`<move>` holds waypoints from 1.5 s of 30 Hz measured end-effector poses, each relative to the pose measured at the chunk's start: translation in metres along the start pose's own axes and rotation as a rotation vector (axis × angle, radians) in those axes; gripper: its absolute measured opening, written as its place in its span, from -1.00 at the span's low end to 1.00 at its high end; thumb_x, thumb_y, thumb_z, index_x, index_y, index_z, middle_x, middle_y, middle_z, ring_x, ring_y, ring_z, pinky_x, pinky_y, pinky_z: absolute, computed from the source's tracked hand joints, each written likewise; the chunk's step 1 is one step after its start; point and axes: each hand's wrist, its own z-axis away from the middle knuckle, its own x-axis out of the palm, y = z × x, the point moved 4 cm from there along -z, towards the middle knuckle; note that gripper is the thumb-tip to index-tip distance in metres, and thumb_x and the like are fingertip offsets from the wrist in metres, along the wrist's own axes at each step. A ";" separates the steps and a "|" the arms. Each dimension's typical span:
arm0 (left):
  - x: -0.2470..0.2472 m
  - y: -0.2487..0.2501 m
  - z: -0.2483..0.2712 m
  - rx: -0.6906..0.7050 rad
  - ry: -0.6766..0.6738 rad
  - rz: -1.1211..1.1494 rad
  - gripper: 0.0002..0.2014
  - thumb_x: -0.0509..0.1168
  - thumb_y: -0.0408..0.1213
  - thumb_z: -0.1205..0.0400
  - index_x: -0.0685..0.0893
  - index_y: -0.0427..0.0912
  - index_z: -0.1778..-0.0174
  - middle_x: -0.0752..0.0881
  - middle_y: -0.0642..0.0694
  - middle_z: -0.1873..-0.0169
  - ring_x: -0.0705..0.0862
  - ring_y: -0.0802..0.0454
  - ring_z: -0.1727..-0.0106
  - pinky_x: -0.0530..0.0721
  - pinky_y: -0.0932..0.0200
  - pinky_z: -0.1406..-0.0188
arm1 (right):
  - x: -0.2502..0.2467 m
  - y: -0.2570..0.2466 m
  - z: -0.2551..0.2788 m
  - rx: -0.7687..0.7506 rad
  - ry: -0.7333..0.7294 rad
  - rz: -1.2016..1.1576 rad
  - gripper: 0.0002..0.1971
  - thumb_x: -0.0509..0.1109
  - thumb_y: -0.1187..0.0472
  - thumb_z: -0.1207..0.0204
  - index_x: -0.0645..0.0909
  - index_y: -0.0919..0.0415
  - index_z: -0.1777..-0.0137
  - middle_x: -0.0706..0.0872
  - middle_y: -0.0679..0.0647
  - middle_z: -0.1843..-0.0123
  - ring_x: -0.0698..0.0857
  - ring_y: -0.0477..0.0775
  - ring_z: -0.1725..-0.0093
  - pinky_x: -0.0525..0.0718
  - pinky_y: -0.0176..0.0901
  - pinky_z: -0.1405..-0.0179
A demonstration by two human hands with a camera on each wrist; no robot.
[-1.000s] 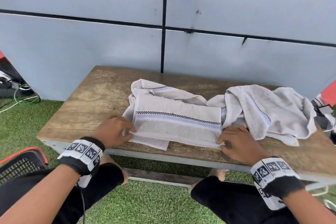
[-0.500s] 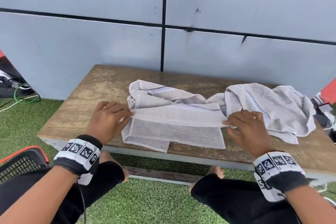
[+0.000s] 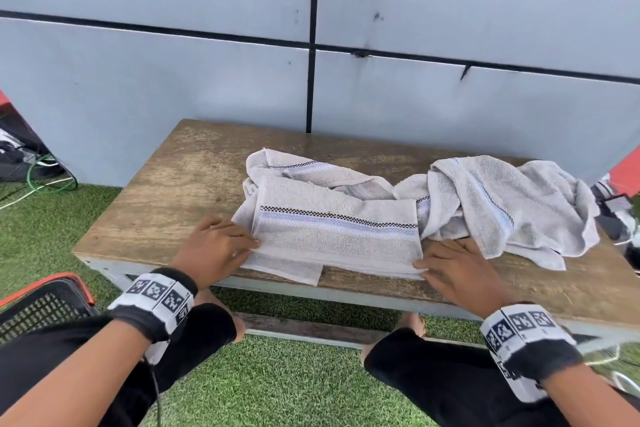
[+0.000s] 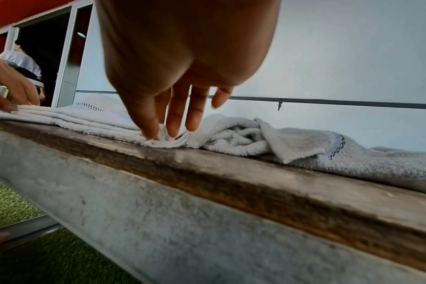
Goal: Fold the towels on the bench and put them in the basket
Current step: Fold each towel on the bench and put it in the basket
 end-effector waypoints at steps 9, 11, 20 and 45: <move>0.000 0.005 -0.006 -0.014 -0.089 0.016 -0.68 0.11 0.05 -0.47 0.76 0.15 0.11 0.75 0.22 0.15 0.74 0.17 0.11 0.29 0.11 -0.15 | 0.005 0.001 -0.002 0.035 -0.071 -0.005 -0.76 0.52 0.01 -0.34 0.73 -0.08 -0.03 0.71 -0.21 0.05 0.68 -0.05 -0.06 0.36 -0.14 -0.11; -0.001 0.008 -0.008 -0.021 -0.082 0.022 -0.68 0.11 0.04 -0.45 0.77 0.13 0.13 0.75 0.20 0.17 0.75 0.14 0.13 0.29 0.12 -0.14 | 0.004 -0.001 -0.005 0.045 -0.076 -0.008 -0.78 0.47 0.05 -0.39 0.72 -0.06 -0.04 0.72 -0.18 0.02 0.66 -0.05 -0.08 0.35 -0.13 -0.12; -0.009 0.009 -0.012 -0.091 0.059 0.071 -0.68 0.12 0.03 -0.43 0.74 0.04 0.14 0.75 0.14 0.17 0.73 0.05 0.06 0.31 0.12 -0.12 | -0.012 0.002 -0.013 0.139 0.050 -0.107 -0.79 0.42 0.11 -0.40 0.69 -0.01 -0.04 0.71 -0.19 0.04 0.63 -0.09 -0.04 0.24 -0.24 -0.06; -0.050 -0.004 -0.042 -0.262 -0.204 0.398 -0.71 0.11 -0.05 -0.63 0.62 -0.13 -0.05 0.70 0.00 0.12 0.65 -0.05 0.10 0.57 0.02 0.07 | -0.055 0.019 -0.050 0.375 -0.249 -0.388 -0.86 0.32 0.15 -0.56 0.60 -0.15 0.14 0.65 -0.25 0.28 0.65 -0.17 0.20 0.44 -0.20 0.08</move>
